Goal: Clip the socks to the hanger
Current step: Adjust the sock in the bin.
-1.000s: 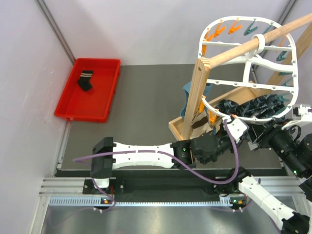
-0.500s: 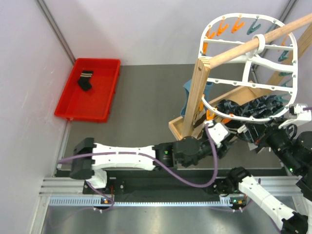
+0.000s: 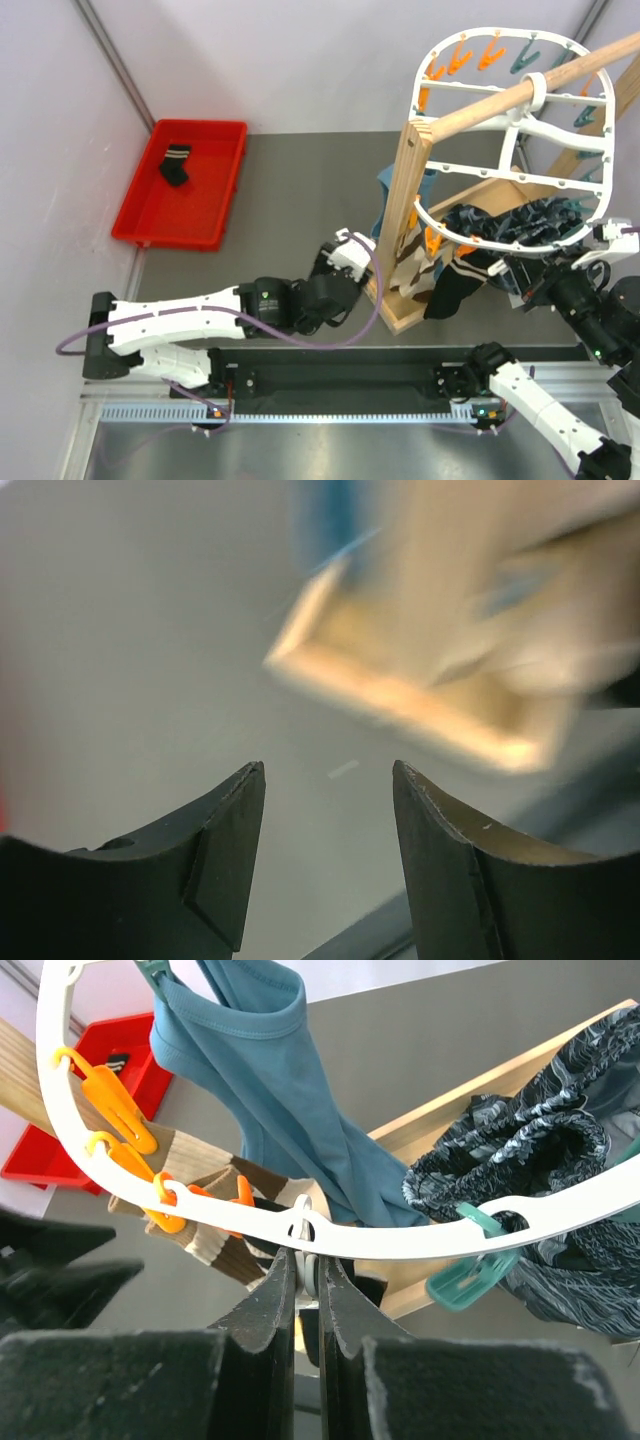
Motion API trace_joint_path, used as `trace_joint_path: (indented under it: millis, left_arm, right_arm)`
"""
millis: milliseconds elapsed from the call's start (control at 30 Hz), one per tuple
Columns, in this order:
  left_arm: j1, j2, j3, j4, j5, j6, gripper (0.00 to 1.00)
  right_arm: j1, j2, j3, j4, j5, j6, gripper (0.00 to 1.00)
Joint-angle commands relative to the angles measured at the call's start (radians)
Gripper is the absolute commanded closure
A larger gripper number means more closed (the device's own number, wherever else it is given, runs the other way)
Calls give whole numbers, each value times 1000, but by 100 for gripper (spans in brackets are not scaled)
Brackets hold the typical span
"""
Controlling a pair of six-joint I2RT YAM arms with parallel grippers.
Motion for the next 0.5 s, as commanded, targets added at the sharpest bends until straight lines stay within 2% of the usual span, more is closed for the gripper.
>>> trace_joint_path:
  millis: [0, 67, 100, 167, 200, 267, 300, 400, 433, 467]
  left_arm:
    - [143, -18, -73, -368, -172, -183, 41]
    - [227, -73, -117, -348, -165, -188, 40]
    - [329, -99, -145, -322, -151, -166, 38]
    - [444, -172, -205, -212, -55, -124, 37]
    - [560, -197, -240, -169, -25, -81, 37]
    - [674, -229, -258, -39, 36, -46, 37]
    - [780, -228, -262, 3, 89, -9, 37]
    - [955, -144, -224, 136, 143, 60, 37]
    - [985, -81, -210, 170, 145, 88, 38]
    - [1023, -50, -203, 278, 131, 117, 38]
  right_arm:
    - [5, -16, -13, 2, -21, -11, 100]
    - [5, -16, -12, -5, -22, -15, 100]
    - [5, -14, -9, -10, -21, -16, 100]
    - [5, -16, -6, -12, -22, -16, 100]
    - [5, -14, -1, -12, -24, -16, 100]
    - [5, -13, -1, -12, -28, -19, 100]
    - [5, -10, -1, -9, -35, -19, 100]
    - [5, -8, -6, -1, -51, -18, 100]
    - [5, -8, -6, 2, -55, -16, 100]
    - [5, -8, -7, 2, -58, -16, 100]
